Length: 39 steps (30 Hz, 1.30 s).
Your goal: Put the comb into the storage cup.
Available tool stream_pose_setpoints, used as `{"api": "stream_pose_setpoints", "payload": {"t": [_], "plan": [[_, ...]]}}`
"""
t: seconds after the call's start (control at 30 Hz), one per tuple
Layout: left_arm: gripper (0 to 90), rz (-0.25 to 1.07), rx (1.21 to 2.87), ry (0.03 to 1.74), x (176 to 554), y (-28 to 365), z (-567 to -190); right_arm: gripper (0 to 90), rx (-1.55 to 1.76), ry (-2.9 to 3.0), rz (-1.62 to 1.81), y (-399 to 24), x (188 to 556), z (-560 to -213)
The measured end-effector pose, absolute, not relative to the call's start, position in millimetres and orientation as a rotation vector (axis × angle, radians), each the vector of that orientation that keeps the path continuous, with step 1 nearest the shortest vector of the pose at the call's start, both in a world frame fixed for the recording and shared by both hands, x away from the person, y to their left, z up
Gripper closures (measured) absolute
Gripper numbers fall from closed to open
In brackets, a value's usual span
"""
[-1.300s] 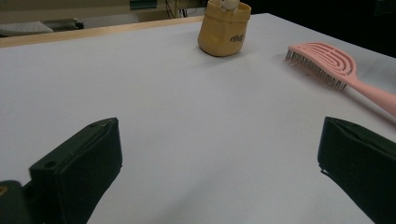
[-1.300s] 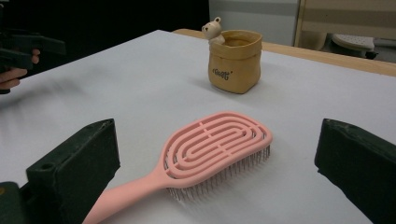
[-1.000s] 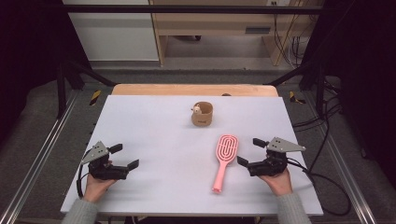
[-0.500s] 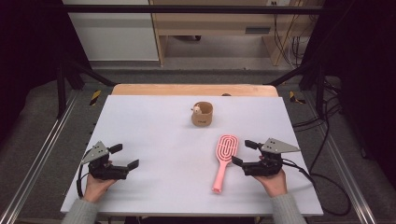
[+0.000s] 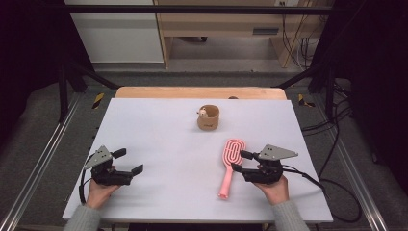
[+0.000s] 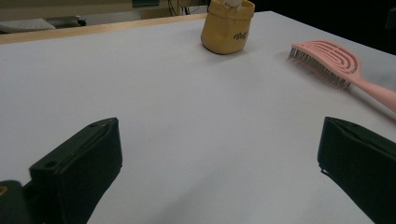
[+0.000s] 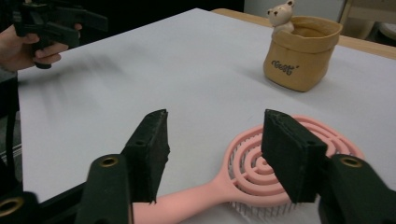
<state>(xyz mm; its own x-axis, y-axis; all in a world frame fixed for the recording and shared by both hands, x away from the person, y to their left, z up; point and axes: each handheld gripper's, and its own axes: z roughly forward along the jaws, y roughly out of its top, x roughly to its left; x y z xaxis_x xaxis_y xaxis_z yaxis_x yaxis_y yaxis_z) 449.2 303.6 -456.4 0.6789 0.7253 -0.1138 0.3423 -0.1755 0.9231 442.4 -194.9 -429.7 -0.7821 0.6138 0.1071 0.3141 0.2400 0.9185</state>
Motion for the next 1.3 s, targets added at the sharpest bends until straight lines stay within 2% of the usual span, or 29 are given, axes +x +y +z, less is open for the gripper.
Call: {"api": "stream_pose_setpoints", "payload": {"t": [0.2, 0.23, 0.37, 0.53, 0.7, 1.1, 1.3], "plan": [[0.0, 0.430, 1.778, 0.855, 449.3, 303.4, -456.5, 50.5, 0.830, 2.293, 1.551, -185.3, 440.7, -430.0], [0.0, 0.429, 1.778, 0.856, 449.4, 303.4, -456.6, 54.4, 0.830, 2.310, 1.555, -183.2, 441.0, -431.0], [0.0, 0.431, 1.779, 0.856, 449.3, 303.1, -456.6, 58.9, 0.833, 2.327, 1.549, -181.6, 440.9, -431.7], [0.0, 0.432, 1.784, 0.854, 449.6, 302.9, -456.7, 70.6, 0.830, 2.379, 1.542, -176.8, 440.7, -432.4], [0.0, 0.434, 1.784, 0.855, 449.6, 302.9, -456.7, 77.8, 0.823, 2.456, 1.523, -169.5, 442.3, -435.3], [0.0, 0.435, 1.790, 0.854, 449.9, 302.1, -457.1, 89.3, 0.823, 2.548, 1.488, -161.5, 443.9, -442.6], [0.0, 0.436, 1.792, 0.853, 449.8, 302.0, -457.2, 90.0, 0.839, 2.584, 1.464, -157.5, 445.0, -447.6]]}}
